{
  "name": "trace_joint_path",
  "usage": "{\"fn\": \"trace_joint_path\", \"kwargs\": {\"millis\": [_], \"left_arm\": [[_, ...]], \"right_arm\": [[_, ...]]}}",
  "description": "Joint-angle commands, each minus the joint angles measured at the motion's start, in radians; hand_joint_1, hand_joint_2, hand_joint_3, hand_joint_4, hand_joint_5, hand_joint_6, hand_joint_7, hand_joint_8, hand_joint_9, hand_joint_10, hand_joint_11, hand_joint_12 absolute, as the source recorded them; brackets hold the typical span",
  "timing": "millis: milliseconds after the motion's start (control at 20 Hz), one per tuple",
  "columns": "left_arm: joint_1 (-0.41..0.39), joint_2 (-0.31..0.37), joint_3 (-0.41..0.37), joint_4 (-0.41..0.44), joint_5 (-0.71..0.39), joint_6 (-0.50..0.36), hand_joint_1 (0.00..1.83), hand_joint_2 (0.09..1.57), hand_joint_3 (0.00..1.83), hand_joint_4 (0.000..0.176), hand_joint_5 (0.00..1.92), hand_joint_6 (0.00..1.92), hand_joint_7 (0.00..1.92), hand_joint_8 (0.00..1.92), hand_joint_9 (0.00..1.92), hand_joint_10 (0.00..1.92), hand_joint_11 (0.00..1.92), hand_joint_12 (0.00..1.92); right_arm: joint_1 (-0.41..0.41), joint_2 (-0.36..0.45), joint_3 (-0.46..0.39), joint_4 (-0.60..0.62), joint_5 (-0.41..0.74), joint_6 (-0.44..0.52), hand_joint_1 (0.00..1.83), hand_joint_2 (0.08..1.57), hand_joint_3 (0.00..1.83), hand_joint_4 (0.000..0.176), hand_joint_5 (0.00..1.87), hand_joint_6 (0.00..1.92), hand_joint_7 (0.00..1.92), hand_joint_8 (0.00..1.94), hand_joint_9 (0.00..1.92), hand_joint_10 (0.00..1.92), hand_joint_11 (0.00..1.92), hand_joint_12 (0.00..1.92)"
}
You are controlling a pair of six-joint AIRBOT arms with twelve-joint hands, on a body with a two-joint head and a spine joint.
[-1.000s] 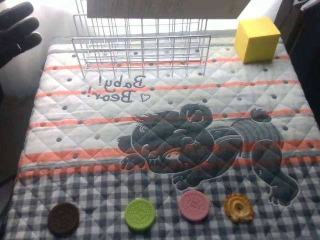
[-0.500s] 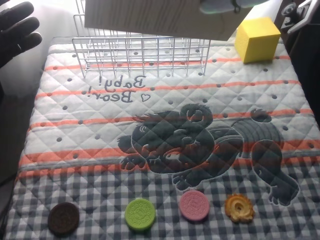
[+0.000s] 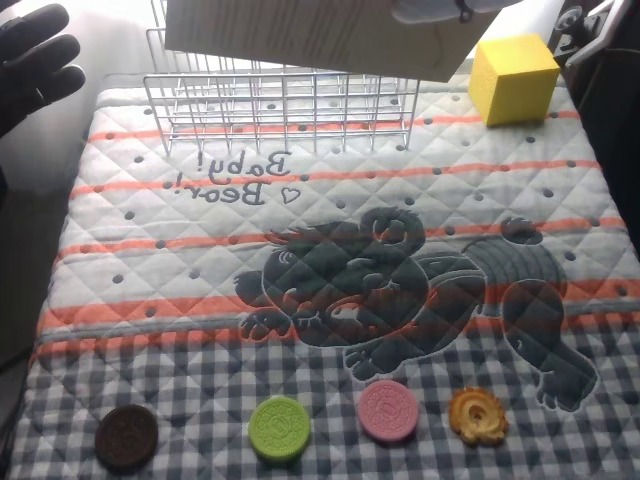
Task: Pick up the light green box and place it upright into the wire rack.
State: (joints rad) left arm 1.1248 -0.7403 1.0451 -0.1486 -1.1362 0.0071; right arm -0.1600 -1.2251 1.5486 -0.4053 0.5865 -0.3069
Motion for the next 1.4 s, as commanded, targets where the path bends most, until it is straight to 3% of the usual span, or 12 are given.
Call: {"fn": "trace_joint_path", "kwargs": {"millis": [0,50,200,300,350,500,700,850,1050,1200,1300,1350], "left_arm": [[-0.015,-0.003,0.006,-0.023,-0.118,-0.007,0.49,1.14,0.0,0.097,0.42,0.0,0.34,0.0,0.29,0.0,0.0,0.76],[-0.015,-0.003,0.006,-0.022,-0.119,-0.007,0.49,1.14,0.0,0.111,0.42,0.0,0.33,0.0,0.29,0.0,0.0,0.76],[-0.016,-0.003,0.005,-0.022,-0.124,-0.007,0.47,1.15,0.0,0.125,0.41,0.0,0.33,0.0,0.29,0.0,0.0,0.76],[-0.016,-0.002,0.005,-0.019,-0.127,-0.007,0.49,1.14,0.0,0.125,0.42,0.0,0.33,0.0,0.28,0.0,0.0,0.76],[-0.016,-0.002,0.005,-0.018,-0.128,-0.007,0.51,1.14,0.0,0.115,0.42,0.0,0.34,0.0,0.28,0.0,0.0,0.75],[-0.016,-0.002,0.005,-0.018,-0.13,-0.007,0.49,1.14,0.0,0.128,0.41,0.0,0.33,0.0,0.28,0.0,0.0,0.75],[-0.016,-0.002,0.005,-0.017,-0.13,-0.007,0.47,1.15,0.0,0.124,0.41,0.0,0.34,0.0,0.3,0.01,0.0,0.8],[-0.016,-0.002,0.006,-0.017,-0.128,-0.007,0.48,1.14,0.0,0.117,0.41,0.0,0.34,0.0,0.3,0.0,0.0,0.82],[-0.016,-0.003,0.006,-0.018,-0.126,-0.007,0.51,1.15,0.0,0.102,0.42,0.0,0.35,0.0,0.3,0.0,0.0,0.81],[-0.018,-0.003,0.007,-0.018,-0.125,-0.007,0.48,1.14,0.0,0.117,0.42,0.0,0.35,0.0,0.31,0.0,0.0,0.82],[-0.018,-0.004,0.007,-0.018,-0.123,-0.007,0.5,1.14,0.0,0.11,0.42,0.0,0.36,0.0,0.3,0.0,0.0,0.82],[-0.018,-0.004,0.007,-0.018,-0.122,-0.007,0.49,1.14,0.0,0.12,0.42,0.0,0.35,0.0,0.3,0.0,0.0,0.8]], "right_arm": [[0.008,0.003,0.009,0.039,0.09,0.005,1.27,1.05,0.0,0.0,1.01,0.86,1.28,0.56,1.55,0.0,1.38,0.63],[0.008,0.0,0.013,0.039,0.086,0.005,1.28,1.05,0.0,0.0,1.0,0.86,1.29,0.56,1.55,0.0,1.38,0.63],[0.006,-0.011,0.026,0.041,0.07,0.005,1.28,1.05,0.0,0.0,1.01,0.84,1.29,0.56,1.55,0.0,1.38,0.62],[0.004,-0.013,0.03,0.043,0.067,0.005,1.28,1.05,0.0,0.0,1.02,0.82,1.29,0.57,1.56,0.0,1.39,0.62],[0.002,-0.014,0.031,0.044,0.065,0.005,1.29,1.04,0.0,0.0,1.02,0.81,1.31,0.53,1.57,0.01,1.4,0.63],[-0.004,-0.019,0.036,0.045,0.059,0.005,1.29,1.03,0.0,0.0,1.04,0.79,1.35,0.45,1.59,0.0,1.43,0.62],[-0.008,-0.019,0.038,0.044,0.054,0.005,1.3,1.03,0.0,0.0,1.03,0.78,1.35,0.47,1.59,0.0,1.43,0.57],[-0.003,-0.017,0.033,0.034,0.055,0.005,1.26,1.06,0.0,0.0,1.0,0.89,1.24,0.62,1.54,0.01,1.41,0.52],[0.019,-0.013,0.025,0.002,0.055,0.005,1.26,1.06,0.0,0.0,1.02,0.89,1.24,0.6,1.56,0.01,1.44,0.59],[0.027,-0.015,0.022,-0.019,0.055,0.005,1.27,1.06,0.0,0.0,1.0,0.89,1.26,0.59,1.59,0.02,1.46,0.61],[0.032,-0.014,0.021,-0.027,0.054,0.005,1.27,1.06,0.0,0.0,1.0,0.89,1.26,0.6,1.57,0.01,1.45,0.6],[0.033,-0.014,0.021,-0.027,0.054,0.005,1.27,1.06,0.0,0.0,0.99,0.9,1.24,0.62,1.57,0.01,1.43,0.63]]}}
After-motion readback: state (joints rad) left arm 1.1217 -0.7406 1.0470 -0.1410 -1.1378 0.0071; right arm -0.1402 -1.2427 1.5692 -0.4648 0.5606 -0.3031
